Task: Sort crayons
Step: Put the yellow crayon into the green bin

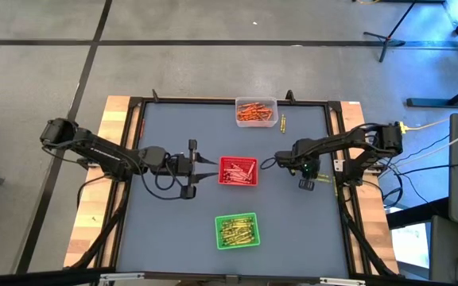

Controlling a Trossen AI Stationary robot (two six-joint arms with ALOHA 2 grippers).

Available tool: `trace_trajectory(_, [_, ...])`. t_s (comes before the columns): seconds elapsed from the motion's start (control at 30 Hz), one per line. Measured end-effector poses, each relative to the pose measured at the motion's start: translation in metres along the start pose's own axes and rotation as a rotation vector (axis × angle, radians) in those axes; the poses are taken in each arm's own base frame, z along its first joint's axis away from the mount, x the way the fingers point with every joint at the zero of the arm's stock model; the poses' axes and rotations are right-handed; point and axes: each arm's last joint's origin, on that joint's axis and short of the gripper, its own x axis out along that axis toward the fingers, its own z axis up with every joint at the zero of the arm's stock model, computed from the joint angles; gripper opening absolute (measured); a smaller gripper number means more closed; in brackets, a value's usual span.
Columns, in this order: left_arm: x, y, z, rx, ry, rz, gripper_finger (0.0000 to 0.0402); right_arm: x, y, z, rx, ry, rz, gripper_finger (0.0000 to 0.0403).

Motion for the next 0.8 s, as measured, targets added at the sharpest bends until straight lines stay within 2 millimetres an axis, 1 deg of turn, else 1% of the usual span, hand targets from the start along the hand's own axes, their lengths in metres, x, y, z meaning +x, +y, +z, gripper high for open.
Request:
trace_trajectory(0.07, [0.000, 0.000, 0.000, 0.000, 0.000, 0.000, 0.0128, 0.000, 0.000, 0.000, -0.004, 0.000, -0.001, 0.0018])
trace_trajectory(0.13, [0.000, 0.000, 0.000, 0.000, 0.000, 0.000, 0.0128, -0.002, 0.000, 0.001, -0.018, 0.000, -0.006, 0.0009])
trace_trajectory(0.27, [0.000, 0.000, 0.000, 0.000, 0.000, 0.000, 0.0128, -0.013, -0.001, 0.009, -0.016, -0.056, -0.049, 0.0021])
trace_trajectory(0.37, [0.000, 0.000, 0.000, 0.000, 0.000, 0.000, 0.0128, -0.024, -0.002, 0.011, -0.018, -0.064, -0.070, 0.0021])
trace_trajectory(0.57, [0.000, 0.000, 0.000, 0.001, 0.002, 0.000, 0.0128, -0.055, 0.000, 0.024, -0.019, -0.160, -0.067, 0.0010])
trace_trajectory(0.67, [0.000, 0.000, -0.001, 0.001, 0.007, -0.002, 0.0128, -0.073, 0.008, 0.027, -0.044, -0.215, -0.071, 0.0014])
trace_trajectory(0.8, [0.000, -0.001, -0.002, 0.005, 0.025, -0.006, 0.0128, -0.098, 0.024, 0.031, -0.092, -0.309, -0.069, 0.0017])
